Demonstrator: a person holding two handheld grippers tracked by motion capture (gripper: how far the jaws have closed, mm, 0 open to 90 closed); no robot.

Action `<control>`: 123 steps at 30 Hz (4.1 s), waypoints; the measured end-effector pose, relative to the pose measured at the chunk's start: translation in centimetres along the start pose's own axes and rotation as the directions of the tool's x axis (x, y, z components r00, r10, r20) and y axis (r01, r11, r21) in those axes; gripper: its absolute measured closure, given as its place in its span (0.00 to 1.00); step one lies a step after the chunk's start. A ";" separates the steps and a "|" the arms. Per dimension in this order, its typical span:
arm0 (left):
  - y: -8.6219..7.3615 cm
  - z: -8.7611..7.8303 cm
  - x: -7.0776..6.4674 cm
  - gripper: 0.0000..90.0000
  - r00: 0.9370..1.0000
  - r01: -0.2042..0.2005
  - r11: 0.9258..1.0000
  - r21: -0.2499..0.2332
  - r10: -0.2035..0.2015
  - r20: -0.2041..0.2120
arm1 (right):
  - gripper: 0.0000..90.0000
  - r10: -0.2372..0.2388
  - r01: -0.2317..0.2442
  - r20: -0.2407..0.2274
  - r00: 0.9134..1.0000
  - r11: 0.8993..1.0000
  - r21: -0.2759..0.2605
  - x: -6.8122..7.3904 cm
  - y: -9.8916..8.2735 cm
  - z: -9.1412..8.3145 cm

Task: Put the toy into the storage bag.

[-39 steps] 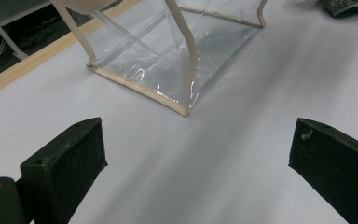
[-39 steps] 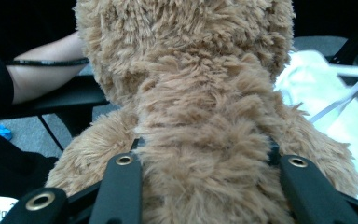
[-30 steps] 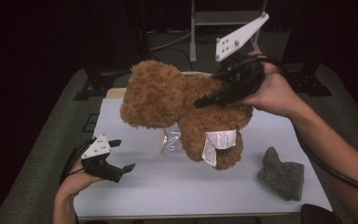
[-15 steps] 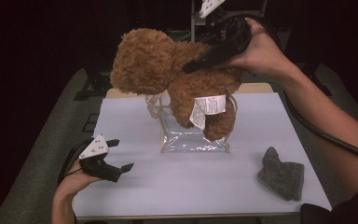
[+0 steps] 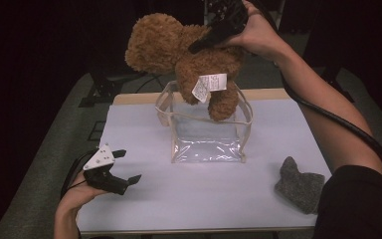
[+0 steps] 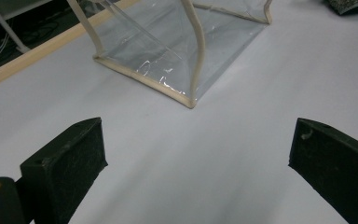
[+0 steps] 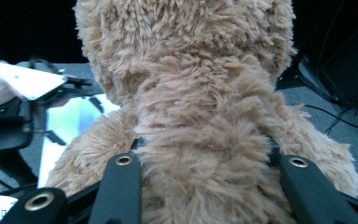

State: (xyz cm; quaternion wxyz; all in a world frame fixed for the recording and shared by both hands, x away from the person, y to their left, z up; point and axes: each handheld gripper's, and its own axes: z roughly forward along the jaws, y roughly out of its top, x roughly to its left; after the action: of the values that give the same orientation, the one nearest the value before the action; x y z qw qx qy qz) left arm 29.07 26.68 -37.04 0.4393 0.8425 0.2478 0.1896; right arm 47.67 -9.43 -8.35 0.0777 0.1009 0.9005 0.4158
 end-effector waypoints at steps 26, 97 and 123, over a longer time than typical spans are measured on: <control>-0.2 0.0 -0.3 0.03 1.000 -0.003 1.000 0.011 0.003 0.006 | 0.63 0.036 -0.035 -0.064 0.997 0.999 0.016 0.6 -3.4 4.6; -0.1 -0.1 -0.5 0.03 1.000 -0.010 1.000 0.021 0.010 0.021 | 0.42 0.168 -0.160 -0.023 0.986 0.968 0.191 -1.8 -15.2 10.6; -0.2 -0.6 -0.4 0.03 1.000 -0.011 1.000 0.007 0.011 0.016 | 0.79 0.132 -0.129 -0.032 0.991 0.988 0.082 -1.5 -9.4 15.7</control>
State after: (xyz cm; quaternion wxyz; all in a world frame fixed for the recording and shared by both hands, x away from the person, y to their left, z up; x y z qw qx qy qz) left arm 28.39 26.95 -36.94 0.4370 0.8469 0.2406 0.1843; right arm 51.53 -4.27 -25.57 0.0293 0.1548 0.9091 0.3855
